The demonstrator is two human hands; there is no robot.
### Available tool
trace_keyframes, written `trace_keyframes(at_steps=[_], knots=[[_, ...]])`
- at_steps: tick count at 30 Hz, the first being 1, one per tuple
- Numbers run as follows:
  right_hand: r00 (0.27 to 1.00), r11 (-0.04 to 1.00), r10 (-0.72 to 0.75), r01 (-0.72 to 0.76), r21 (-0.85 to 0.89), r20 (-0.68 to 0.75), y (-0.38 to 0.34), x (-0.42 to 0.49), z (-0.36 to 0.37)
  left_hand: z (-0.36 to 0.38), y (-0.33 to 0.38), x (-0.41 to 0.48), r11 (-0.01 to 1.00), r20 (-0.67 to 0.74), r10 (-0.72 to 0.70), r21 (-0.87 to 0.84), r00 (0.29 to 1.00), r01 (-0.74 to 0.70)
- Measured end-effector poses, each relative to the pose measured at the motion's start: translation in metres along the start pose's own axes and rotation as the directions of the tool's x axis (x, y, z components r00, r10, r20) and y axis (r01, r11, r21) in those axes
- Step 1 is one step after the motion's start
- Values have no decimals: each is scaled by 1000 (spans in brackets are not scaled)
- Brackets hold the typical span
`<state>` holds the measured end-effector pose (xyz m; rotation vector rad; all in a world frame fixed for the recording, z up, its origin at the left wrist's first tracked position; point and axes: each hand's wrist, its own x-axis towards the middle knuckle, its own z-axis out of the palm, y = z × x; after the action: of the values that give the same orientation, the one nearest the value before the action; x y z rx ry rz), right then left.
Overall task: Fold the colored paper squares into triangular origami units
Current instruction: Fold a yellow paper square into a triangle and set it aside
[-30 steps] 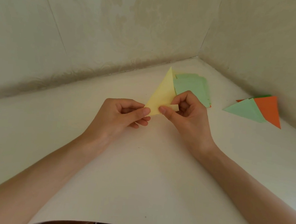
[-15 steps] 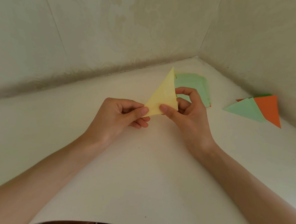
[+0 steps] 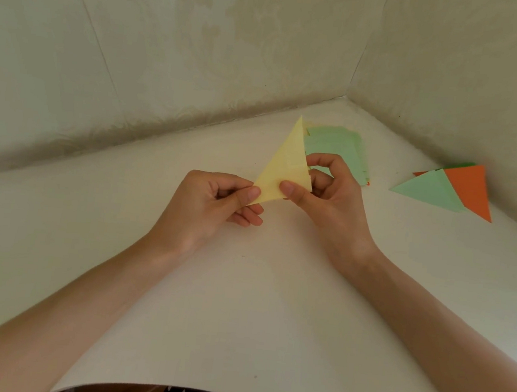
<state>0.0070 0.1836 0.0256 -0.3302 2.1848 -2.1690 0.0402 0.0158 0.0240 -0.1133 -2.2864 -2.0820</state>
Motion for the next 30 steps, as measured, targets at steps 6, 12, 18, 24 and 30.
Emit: trace_keyframes(at_steps=[6, 12, 18, 24, 30], knots=[[978, 993, 111, -102, -64, 176, -7, 3, -5, -3, 0, 0, 1000, 5, 13, -23, 1000, -12], [960, 989, 144, -132, -67, 242, -10, -2, -2, 3, -3, -3, 998, 54, 66, 8, 996, -67], [925, 973, 228, -203, -113, 304, -13, -2, -4, 3, -4, -3, 990, 43, 120, 68, 992, -122], [938, 971, 234, -212, -112, 255, -16, 5, -17, 1, -3, -2, 985, 53, 104, 130, 993, -111], [882, 960, 280, -269, -83, 380, -15, 10, -31, -4, -2, -2, 991, 129, 60, 113, 990, -75]])
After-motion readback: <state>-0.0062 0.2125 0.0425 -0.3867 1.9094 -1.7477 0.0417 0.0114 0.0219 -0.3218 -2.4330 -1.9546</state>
